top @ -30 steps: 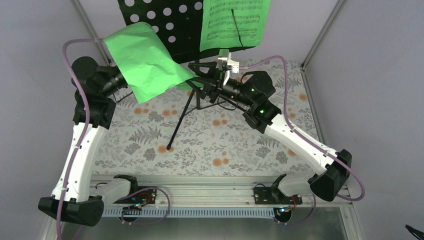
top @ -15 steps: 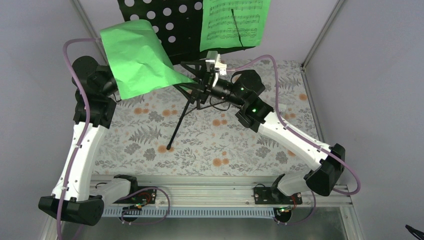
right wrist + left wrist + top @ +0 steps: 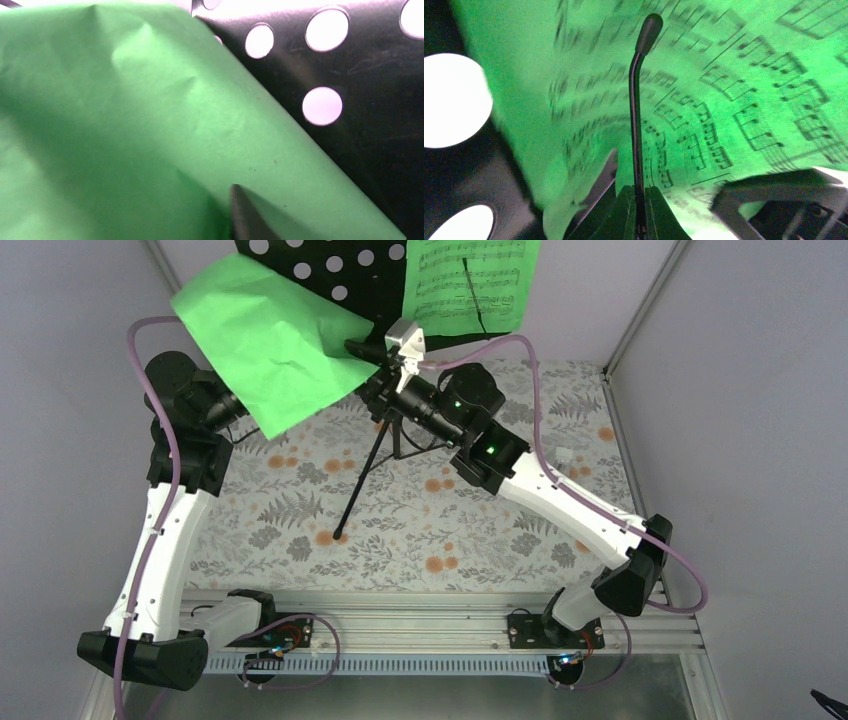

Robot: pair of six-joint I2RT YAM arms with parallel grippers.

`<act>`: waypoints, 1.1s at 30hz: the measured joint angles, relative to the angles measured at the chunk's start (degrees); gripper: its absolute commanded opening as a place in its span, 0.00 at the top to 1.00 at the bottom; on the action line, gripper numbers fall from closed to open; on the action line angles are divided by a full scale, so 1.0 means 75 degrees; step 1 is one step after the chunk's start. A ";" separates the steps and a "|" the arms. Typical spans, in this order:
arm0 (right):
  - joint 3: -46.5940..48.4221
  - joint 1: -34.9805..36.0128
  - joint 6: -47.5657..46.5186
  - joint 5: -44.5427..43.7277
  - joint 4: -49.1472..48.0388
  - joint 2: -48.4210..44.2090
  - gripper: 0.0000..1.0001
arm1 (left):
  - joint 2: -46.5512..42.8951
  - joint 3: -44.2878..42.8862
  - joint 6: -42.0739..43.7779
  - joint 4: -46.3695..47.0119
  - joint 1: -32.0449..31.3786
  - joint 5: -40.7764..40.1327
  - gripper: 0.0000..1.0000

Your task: Pack up the instrument practice props

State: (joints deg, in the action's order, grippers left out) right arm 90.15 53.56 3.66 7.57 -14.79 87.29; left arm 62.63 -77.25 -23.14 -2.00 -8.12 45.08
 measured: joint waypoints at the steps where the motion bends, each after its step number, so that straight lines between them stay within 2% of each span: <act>1: -0.0020 0.0006 -0.0003 -0.0052 0.0026 -0.0003 0.96 | 0.0000 0.0000 0.0003 -0.0003 0.0000 0.0000 0.96; 2: -0.0093 0.0009 0.0012 -0.0090 0.0015 -0.0032 0.96 | 0.0000 -0.0009 0.0012 -0.0017 0.0000 -0.0003 0.93; 4: -0.0452 0.0009 0.0070 -0.0125 -0.0038 -0.0213 0.96 | -0.0003 -0.0017 0.0044 -0.0044 0.0000 -0.0015 0.80; 7: -0.1215 0.0009 0.0289 -0.0259 -0.0117 -0.0662 0.96 | 0.0000 -0.0015 0.0157 -0.0227 -0.0003 -0.0052 0.69; 9: -0.1751 0.0009 0.0554 -0.0417 -0.0090 -0.1064 0.96 | 0.0055 -0.0012 0.0216 -0.0463 -0.0003 -0.0061 0.52; 13: -0.2862 -0.0073 0.1376 -0.0781 -0.0125 -0.2008 0.96 | 0.0096 -0.0009 0.0391 -0.0664 -0.0003 -0.0119 0.32; 16: -0.3652 -0.0323 0.2119 -0.0764 -0.0216 -0.2623 0.96 | 0.0029 0.0000 0.0458 -0.0632 -0.0003 -0.0125 0.10; 18: -0.4001 -0.0609 0.2585 -0.0571 -0.0315 -0.2804 0.96 | -0.0012 0.0017 0.0475 -0.0562 -0.0009 -0.0111 0.01; 22: -0.4485 -0.1046 0.3506 0.0012 -0.0589 -0.2818 0.96 | -0.0061 0.0038 0.0557 -0.0554 -0.0012 -0.0149 0.00; 27: -0.5406 -0.1154 0.4712 0.0816 -0.0772 -0.3075 0.96 | -0.0149 0.0038 0.0682 -0.0711 -0.0012 -0.0262 0.00; 33: -0.6583 -0.1160 0.5677 0.1323 -0.0338 -0.3660 0.96 | -0.0189 0.0038 0.0889 -0.0816 -0.0012 -0.0286 0.00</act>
State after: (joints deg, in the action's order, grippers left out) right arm 40.77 44.86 46.24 17.50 -17.32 59.83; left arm 61.21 -76.97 -16.47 -8.12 -8.21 42.94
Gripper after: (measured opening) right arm 0.039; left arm 0.999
